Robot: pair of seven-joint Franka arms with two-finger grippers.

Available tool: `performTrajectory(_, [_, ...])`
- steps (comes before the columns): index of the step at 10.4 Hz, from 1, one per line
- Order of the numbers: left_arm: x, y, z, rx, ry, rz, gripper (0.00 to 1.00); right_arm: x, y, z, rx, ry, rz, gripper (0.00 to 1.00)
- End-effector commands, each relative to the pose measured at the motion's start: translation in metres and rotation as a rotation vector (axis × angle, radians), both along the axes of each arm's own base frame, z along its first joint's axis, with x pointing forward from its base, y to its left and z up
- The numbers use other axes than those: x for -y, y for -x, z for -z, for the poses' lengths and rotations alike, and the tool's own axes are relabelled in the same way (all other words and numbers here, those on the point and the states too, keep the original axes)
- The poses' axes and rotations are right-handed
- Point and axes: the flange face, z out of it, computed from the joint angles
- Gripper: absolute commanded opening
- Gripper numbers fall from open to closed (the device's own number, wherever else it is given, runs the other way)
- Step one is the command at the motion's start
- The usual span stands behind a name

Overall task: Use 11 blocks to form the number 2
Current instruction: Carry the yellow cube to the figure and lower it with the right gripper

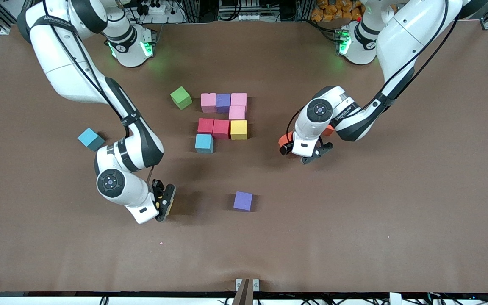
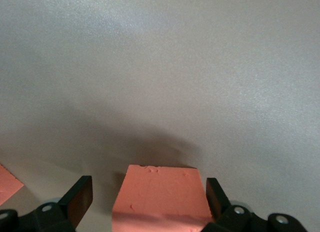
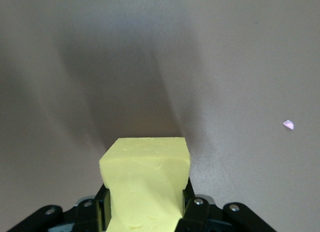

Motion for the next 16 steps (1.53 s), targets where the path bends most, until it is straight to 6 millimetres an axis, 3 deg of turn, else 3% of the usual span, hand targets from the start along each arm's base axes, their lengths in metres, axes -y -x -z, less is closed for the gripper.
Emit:
performTrajectory(1, [0.005, -0.002, -0.006, 0.024, -0.018, 0.015, 1.00, -0.030, 0.011, -0.015, -0.032, -0.013, 0.144, 0.14])
performTrajectory(7, [0.021, 0.009, -0.006, 0.025, -0.016, 0.035, 1.00, -0.096, 0.063, -0.031, -0.171, 0.031, 0.829, 0.09])
performTrajectory(8, [0.024, 0.011, -0.004, 0.022, -0.016, 0.035, 0.85, -0.098, 0.070, -0.036, -0.172, 0.028, 0.936, 0.08])
performTrajectory(9, [0.023, 0.011, -0.004, 0.021, -0.016, 0.031, 0.39, -0.100, 0.080, -0.039, -0.151, 0.014, 0.975, 0.08])
performTrajectory(10, [0.023, 0.011, -0.004, 0.021, -0.016, 0.030, 0.24, -0.098, 0.091, -0.034, -0.132, -0.008, 1.020, 0.08])
performTrajectory(12, [0.022, 0.009, -0.006, 0.024, -0.017, 0.005, 0.22, -0.098, 0.111, -0.030, -0.108, -0.029, 1.095, 0.08])
performTrajectory(14, [0.022, -0.014, -0.026, 0.051, 0.001, -0.089, 0.22, -0.124, 0.133, -0.026, -0.115, -0.002, 1.224, 0.09])
performTrajectory(16, [0.027, -0.035, -0.046, 0.063, 0.009, -0.203, 0.22, -0.136, 0.143, -0.023, -0.119, 0.014, 1.302, 0.09])
